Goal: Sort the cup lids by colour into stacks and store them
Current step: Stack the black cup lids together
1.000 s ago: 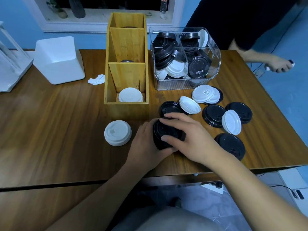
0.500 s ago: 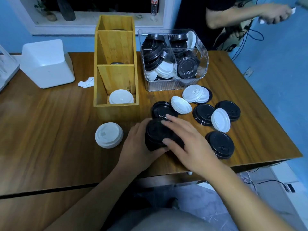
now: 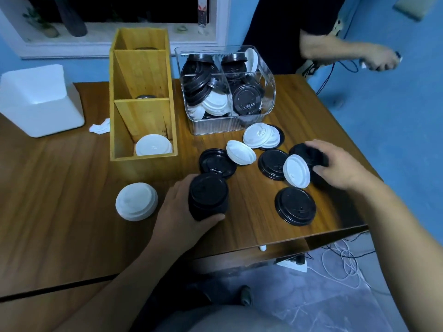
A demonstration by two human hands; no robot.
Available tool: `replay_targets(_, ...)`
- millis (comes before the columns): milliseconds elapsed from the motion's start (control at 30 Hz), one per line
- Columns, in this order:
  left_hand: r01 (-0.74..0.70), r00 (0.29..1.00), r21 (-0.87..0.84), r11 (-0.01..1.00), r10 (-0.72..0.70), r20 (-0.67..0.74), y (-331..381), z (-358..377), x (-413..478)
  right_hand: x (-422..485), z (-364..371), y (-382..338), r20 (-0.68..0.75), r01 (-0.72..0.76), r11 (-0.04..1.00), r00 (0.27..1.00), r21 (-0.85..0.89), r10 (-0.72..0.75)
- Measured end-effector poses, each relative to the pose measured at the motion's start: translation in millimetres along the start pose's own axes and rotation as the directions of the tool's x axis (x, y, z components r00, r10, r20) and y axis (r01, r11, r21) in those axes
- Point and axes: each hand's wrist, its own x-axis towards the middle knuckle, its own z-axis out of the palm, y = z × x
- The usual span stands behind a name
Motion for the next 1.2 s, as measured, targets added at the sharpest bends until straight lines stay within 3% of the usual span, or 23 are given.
replay_targets(200,-0.013,1.0,-0.008,1.0,0.013,-0.01,1.7,-0.9,-1.0,0.1,8.0,-16.2,0.064,0.087,0.995,0.994,-0.054,-0.084)
replay_targets(367,-0.014,1.0,0.002,1.0,0.014,-0.008,4.5,-2.0,-0.8,21.1,5.7,-39.5,-0.095,0.156,0.979,0.985,0.129,-0.144)
replay_targets(467,-0.012,1.0,-0.005,1.0,0.012,-0.01,5.0,-2.1,-1.0,48.8,11.8,-60.0,-0.15,0.204,0.978,0.969,0.046,-0.195)
replay_targets(600,-0.003,1.0,0.013,1.0,0.003,-0.002,4.7,-1.8,-1.1,73.9,20.5,-88.3,-0.055,0.219,0.968,0.972,-0.126,-0.227)
replay_targets(667,0.0,1.0,0.011,1.0,0.0,-0.003,4.6,-2.1,-1.3,80.2,25.2,-98.3,-0.051,0.201,0.949,0.974,-0.243,-0.219)
replay_targets(767,-0.002,1.0,0.016,1.0,0.002,0.0,3.6,-2.0,-1.5,82.7,32.1,-101.3,-0.085,0.192,0.942,0.971,-0.275,-0.223)
replay_targets(967,0.011,1.0,-0.004,1.0,-0.011,-0.019,2.6,-1.2,-0.7,47.2,22.5,-90.8,-0.306,0.231,0.973,0.926,-0.007,-0.222)
replay_targets(1200,0.009,0.998,-0.054,0.999,-0.012,-0.062,11.9,-23.7,-11.0,-39.5,56.4,-108.4,-0.238,0.353,0.931,0.916,0.094,-0.323)
